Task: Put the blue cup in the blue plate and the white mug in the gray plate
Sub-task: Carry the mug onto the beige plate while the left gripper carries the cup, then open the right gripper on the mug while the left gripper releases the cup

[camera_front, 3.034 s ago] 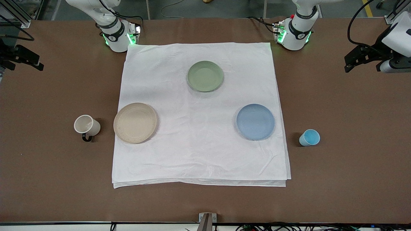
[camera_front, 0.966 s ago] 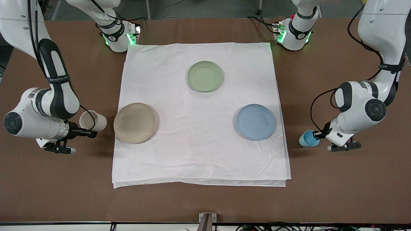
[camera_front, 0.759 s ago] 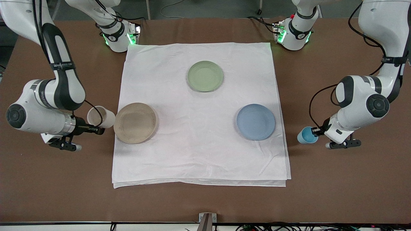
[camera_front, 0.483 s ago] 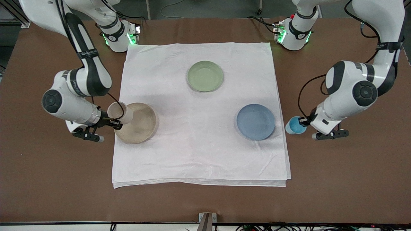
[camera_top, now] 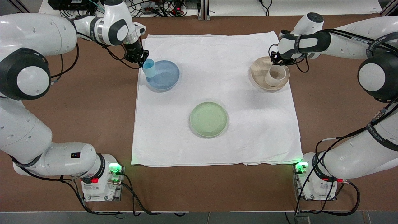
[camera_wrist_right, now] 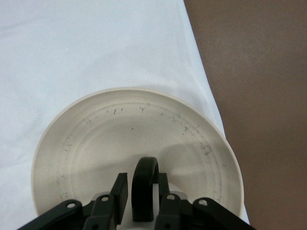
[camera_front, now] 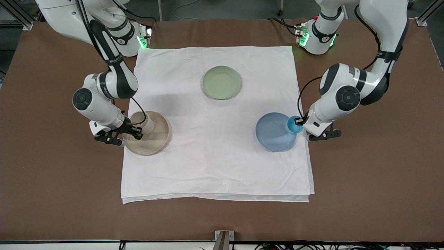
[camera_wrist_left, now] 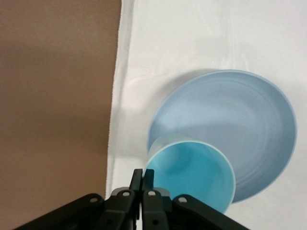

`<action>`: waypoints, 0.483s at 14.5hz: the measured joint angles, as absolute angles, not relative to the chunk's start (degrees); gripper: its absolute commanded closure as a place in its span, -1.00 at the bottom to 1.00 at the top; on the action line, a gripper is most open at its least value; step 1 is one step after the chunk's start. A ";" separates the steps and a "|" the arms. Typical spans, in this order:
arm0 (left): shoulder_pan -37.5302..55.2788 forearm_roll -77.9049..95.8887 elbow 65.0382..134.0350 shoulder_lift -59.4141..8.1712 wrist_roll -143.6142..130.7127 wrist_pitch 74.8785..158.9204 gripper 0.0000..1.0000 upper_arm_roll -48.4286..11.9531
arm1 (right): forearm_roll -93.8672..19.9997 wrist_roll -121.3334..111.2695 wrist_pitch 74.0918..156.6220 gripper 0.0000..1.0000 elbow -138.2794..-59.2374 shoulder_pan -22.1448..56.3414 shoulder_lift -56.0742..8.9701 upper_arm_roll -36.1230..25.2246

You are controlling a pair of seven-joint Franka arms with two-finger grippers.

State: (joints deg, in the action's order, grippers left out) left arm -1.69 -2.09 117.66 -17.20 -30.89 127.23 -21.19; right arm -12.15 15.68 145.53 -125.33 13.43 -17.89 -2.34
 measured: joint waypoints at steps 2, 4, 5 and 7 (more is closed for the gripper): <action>-0.61 -2.09 117.93 -18.39 -33.24 130.09 0.96 -21.21 | -12.17 15.68 137.27 -1.00 -121.06 13.20 -17.09 -2.87; 0.46 -2.09 118.08 -19.93 -35.79 133.18 0.17 -21.23 | -11.97 15.49 122.74 -1.00 -112.51 12.13 -15.39 -3.59; 0.92 -2.09 118.08 -20.68 -37.24 134.17 -0.20 -21.23 | -10.97 14.96 115.28 -1.00 -107.40 11.16 -14.49 -3.83; 1.28 -2.09 118.06 -21.69 -39.16 135.08 -1.00 -21.23 | -6.01 12.16 102.32 -1.00 -97.85 9.13 -13.11 -4.06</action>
State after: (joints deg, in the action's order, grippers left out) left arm 1.28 -2.09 118.06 -21.69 -39.16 135.08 -21.23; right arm -6.01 12.16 102.32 -97.85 9.13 -13.11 -4.06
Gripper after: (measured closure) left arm 0.740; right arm 0.000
